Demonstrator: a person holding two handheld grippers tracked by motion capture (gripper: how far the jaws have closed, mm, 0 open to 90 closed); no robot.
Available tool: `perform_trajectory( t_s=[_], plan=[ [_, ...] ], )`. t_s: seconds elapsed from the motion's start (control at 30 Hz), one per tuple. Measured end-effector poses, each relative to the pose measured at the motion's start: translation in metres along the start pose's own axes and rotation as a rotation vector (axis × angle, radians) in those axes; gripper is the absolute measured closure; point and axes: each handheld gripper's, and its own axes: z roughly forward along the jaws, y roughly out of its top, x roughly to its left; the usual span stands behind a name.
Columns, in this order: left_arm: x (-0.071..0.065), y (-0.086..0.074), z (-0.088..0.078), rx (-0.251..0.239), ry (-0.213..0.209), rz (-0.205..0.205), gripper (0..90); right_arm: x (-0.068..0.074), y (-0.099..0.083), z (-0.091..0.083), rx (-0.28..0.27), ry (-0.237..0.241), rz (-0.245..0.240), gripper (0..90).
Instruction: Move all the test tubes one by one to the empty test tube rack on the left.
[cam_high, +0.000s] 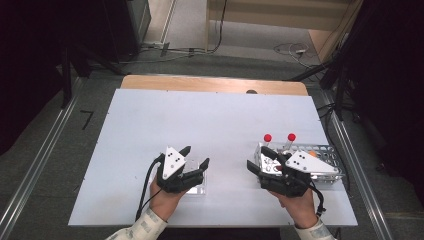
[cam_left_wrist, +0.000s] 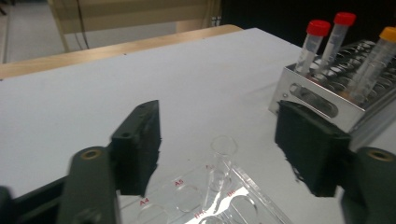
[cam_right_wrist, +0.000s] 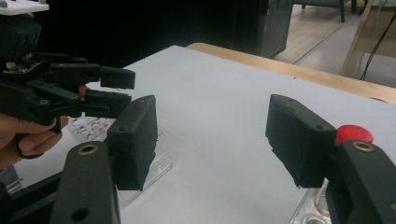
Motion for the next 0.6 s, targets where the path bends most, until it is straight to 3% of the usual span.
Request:
perform_trajectory(
  t_s=[0.3, 0.6],
  plan=[
    [0.001, 0.0, -0.002, -0.023, 0.016, -0.011, 24.6, -0.011, -0.002, -0.013, -0.016, -0.041, 0.016, 34.3],
    [0.002, 0.0, -0.002, -0.029, 0.024, -0.02, 19.4, -0.02, -0.016, -0.015, -0.016, -0.085, 0.034, 39.0]
  ],
)
